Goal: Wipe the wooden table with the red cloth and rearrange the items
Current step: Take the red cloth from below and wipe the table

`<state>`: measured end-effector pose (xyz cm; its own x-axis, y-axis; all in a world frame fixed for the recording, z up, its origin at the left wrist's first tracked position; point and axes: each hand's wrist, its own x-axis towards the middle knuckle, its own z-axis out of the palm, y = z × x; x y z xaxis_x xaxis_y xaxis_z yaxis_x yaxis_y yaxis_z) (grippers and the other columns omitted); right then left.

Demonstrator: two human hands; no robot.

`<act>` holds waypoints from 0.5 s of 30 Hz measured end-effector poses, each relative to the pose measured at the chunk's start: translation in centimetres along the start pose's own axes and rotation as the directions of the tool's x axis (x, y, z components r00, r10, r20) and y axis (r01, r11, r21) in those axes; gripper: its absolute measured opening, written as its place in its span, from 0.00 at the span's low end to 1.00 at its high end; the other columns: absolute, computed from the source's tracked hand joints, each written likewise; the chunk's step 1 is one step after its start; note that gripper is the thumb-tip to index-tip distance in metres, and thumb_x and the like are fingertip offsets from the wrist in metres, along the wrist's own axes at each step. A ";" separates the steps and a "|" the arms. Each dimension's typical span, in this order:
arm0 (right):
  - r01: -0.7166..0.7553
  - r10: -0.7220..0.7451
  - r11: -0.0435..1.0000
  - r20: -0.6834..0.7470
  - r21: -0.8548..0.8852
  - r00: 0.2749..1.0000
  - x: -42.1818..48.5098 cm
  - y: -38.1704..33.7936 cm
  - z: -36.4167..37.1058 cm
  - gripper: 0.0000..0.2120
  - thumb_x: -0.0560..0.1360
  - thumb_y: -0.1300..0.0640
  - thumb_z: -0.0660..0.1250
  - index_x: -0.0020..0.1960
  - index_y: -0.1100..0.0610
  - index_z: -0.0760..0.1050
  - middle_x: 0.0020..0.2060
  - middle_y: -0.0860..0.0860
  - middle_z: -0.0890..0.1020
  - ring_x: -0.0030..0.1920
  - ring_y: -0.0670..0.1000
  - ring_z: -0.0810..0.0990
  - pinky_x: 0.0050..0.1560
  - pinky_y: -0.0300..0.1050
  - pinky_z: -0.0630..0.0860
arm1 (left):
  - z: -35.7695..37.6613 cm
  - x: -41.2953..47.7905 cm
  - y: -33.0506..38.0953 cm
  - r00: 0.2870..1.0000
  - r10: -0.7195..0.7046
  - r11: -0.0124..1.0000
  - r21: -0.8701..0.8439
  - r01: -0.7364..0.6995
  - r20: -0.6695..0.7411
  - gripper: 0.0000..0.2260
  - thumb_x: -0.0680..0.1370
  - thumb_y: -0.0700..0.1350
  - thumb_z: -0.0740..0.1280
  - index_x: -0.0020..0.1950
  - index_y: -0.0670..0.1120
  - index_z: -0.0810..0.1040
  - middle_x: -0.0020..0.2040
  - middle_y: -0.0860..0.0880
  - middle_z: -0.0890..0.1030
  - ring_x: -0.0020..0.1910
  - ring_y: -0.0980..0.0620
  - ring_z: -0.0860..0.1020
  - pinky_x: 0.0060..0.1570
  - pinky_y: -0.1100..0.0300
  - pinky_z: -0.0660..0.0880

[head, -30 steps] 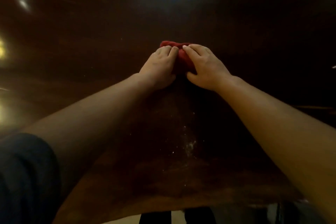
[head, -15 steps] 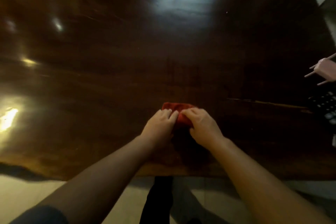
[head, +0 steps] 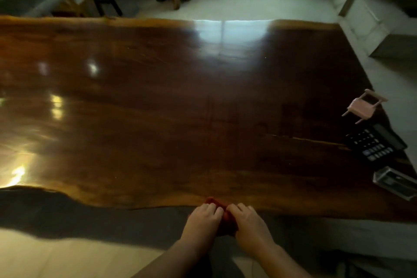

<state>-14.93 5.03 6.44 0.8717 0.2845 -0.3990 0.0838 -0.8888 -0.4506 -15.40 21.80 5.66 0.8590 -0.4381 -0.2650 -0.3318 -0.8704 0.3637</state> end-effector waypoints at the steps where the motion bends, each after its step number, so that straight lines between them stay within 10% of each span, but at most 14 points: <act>1: -0.007 0.008 1.000 -0.008 0.010 1.000 -0.1 0.1 0.0 0.22 0.73 0.54 0.69 0.62 0.38 0.67 0.57 0.39 0.73 0.53 0.42 0.70 0.53 0.40 0.69 | -0.3 0.1 -0.1 1.000 0.008 1.000 -0.002 -0.008 0.002 0.16 0.73 0.51 0.70 0.58 0.56 0.69 0.54 0.55 0.77 0.51 0.56 0.75 0.56 0.58 0.72; 15: -0.050 0.033 0.997 -0.275 -0.054 0.961 15.2 0.5 -6.2 0.24 0.74 0.63 0.63 0.65 0.43 0.69 0.57 0.42 0.75 0.52 0.43 0.71 0.53 0.40 0.72 | -5.8 15.3 -8.1 0.997 0.048 0.997 0.070 -0.044 -0.062 0.20 0.74 0.44 0.68 0.63 0.52 0.65 0.59 0.50 0.72 0.53 0.52 0.70 0.54 0.57 0.70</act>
<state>1.34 6.63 5.13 0.9732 0.1449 -0.1784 0.0663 -0.9201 -0.3860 2.68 23.50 3.85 0.8645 -0.4648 -0.1916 -0.3954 -0.8640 0.3118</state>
